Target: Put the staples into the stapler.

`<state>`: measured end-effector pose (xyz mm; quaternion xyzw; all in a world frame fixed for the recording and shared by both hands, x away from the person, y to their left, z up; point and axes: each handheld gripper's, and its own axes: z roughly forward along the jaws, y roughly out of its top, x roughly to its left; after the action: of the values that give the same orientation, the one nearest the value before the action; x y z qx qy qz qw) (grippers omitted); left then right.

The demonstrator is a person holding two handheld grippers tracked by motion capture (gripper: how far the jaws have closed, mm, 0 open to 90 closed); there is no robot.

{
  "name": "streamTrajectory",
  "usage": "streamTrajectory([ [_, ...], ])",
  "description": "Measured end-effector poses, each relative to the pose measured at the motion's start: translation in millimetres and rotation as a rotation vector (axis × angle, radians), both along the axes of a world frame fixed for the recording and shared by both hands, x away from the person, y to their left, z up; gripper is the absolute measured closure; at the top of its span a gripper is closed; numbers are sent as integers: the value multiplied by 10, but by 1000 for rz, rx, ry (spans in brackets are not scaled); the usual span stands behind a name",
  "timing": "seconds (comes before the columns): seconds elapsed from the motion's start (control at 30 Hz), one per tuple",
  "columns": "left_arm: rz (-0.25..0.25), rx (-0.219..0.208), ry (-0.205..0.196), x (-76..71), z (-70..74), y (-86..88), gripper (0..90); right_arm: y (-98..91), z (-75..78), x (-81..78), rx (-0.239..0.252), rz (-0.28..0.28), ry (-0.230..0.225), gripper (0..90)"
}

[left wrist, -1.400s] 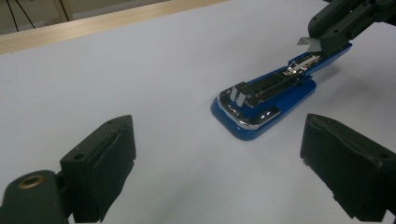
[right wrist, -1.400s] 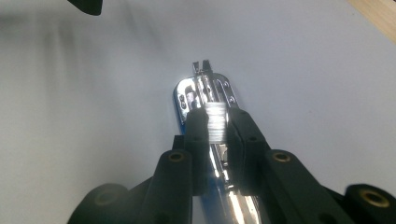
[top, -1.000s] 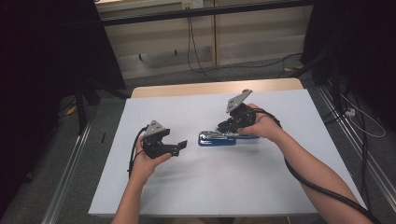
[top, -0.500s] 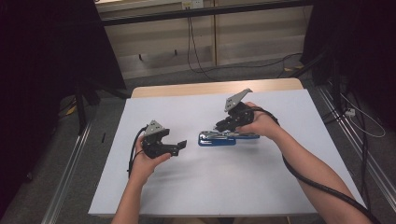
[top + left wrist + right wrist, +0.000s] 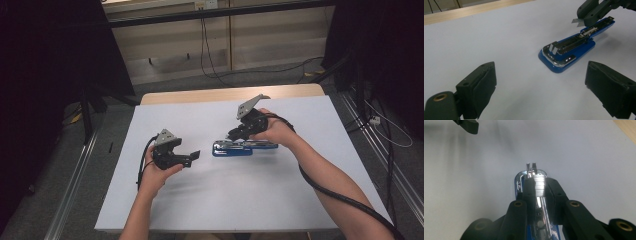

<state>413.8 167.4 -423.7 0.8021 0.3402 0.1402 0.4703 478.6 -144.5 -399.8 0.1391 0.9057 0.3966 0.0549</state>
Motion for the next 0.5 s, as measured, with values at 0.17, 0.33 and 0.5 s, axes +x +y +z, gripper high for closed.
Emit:
streamTrajectory([
  [0.17,1,2,0,1,0,4,103,-5,3,24,3,2,0,793],
  [0.33,2,1,1,-1,2,2,103,4,2,42,0,6,1,793],
  [0.5,1,1,1,-4,2,0,103,26,2,54,1,12,-1,793],
])
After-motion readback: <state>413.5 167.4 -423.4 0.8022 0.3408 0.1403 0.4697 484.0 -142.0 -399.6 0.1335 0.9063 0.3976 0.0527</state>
